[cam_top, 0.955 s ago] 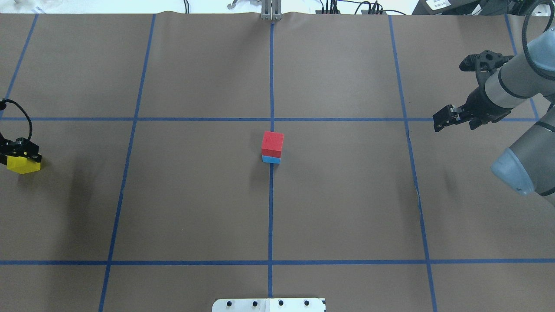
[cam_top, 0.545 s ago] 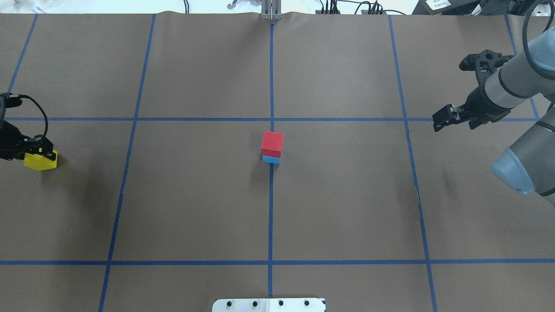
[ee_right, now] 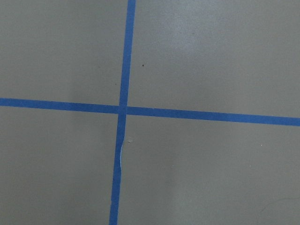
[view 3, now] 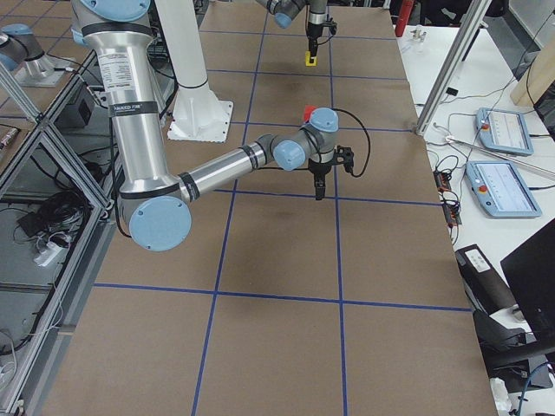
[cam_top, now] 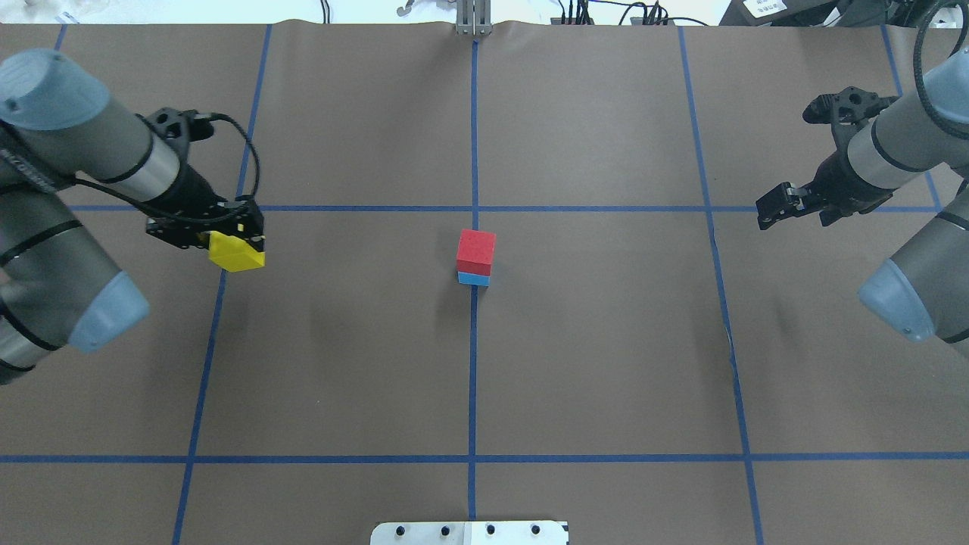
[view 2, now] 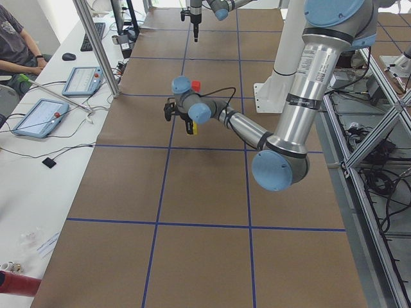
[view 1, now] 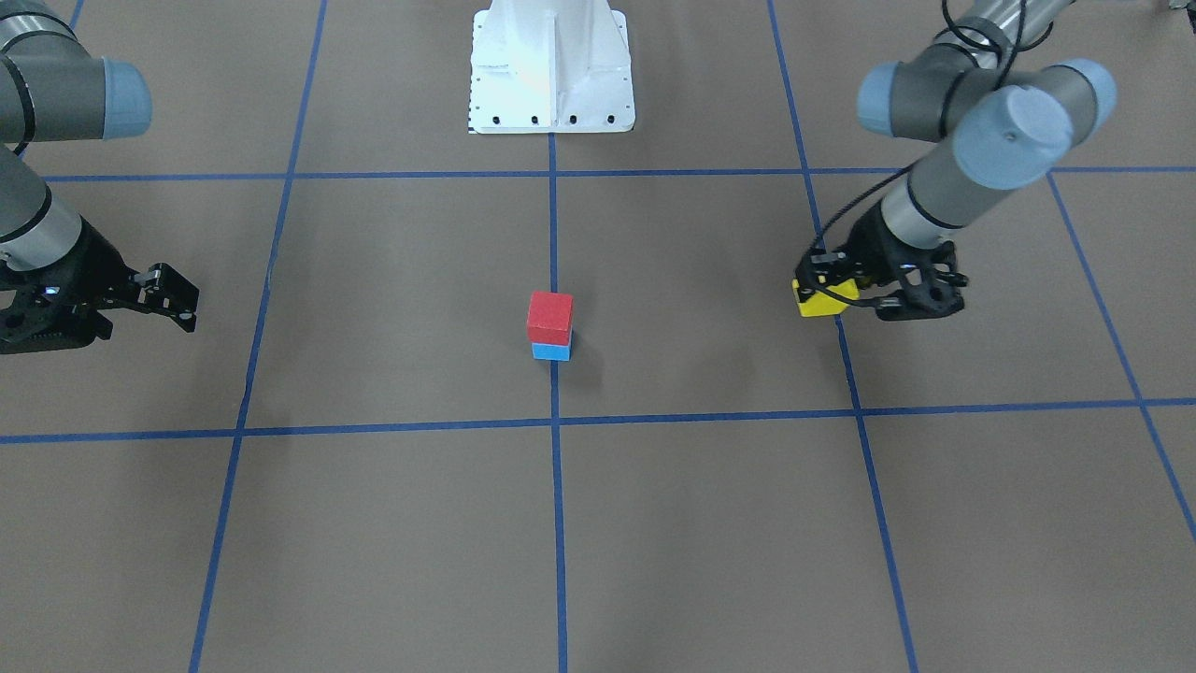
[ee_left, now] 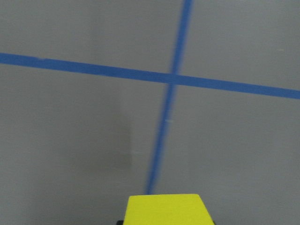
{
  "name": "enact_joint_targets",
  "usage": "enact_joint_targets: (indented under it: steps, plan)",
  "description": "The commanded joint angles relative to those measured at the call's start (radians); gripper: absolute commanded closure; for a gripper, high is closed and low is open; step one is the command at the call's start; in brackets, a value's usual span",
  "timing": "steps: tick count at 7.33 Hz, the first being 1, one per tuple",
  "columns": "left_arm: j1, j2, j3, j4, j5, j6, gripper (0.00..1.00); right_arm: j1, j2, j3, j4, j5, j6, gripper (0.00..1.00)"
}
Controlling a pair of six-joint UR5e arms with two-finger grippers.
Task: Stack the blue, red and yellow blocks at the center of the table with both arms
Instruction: 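Carry the yellow cube with the left gripper above the red cube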
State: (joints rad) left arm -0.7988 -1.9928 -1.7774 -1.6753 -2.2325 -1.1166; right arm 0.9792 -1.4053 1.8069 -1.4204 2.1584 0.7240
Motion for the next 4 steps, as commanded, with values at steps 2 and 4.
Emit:
enact_joint_targets:
  steps: [2,4]
  plan:
    - [0.202,-0.363,0.051,0.235,0.171,-0.112,1.0,0.038,-0.039,0.005,0.003,0.009,-0.015,0.0]
    - [0.202,-0.576,0.296,0.235,0.204,0.022,1.0,0.125,-0.127,0.003,0.07,0.014,-0.02,0.0]
